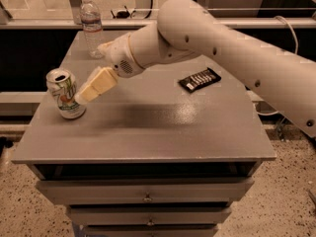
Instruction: Knock 7up can over
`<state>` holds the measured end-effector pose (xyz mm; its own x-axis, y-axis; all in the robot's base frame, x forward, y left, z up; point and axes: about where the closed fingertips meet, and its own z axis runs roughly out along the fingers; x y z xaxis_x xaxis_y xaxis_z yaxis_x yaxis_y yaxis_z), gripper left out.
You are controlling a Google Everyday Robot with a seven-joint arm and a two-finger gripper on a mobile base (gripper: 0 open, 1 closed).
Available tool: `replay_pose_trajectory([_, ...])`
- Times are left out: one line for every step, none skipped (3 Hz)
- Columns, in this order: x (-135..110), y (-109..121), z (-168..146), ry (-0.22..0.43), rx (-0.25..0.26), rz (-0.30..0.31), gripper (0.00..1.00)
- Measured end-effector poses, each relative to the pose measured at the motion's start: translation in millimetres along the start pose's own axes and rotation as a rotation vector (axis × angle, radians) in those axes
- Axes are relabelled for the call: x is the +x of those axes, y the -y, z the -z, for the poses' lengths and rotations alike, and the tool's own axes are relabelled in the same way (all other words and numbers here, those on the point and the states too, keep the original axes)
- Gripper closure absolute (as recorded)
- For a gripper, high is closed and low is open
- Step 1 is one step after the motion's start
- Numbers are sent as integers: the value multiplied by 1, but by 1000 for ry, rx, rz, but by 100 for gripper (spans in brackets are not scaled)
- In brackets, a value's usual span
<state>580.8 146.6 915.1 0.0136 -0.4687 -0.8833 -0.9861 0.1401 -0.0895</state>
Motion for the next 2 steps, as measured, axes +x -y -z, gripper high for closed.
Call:
replay_pose_trajectory([-12,-17,-21,72,-42,-28,0])
replay_pose_trajectory([-19,-35,-40,122,-72,-44,0])
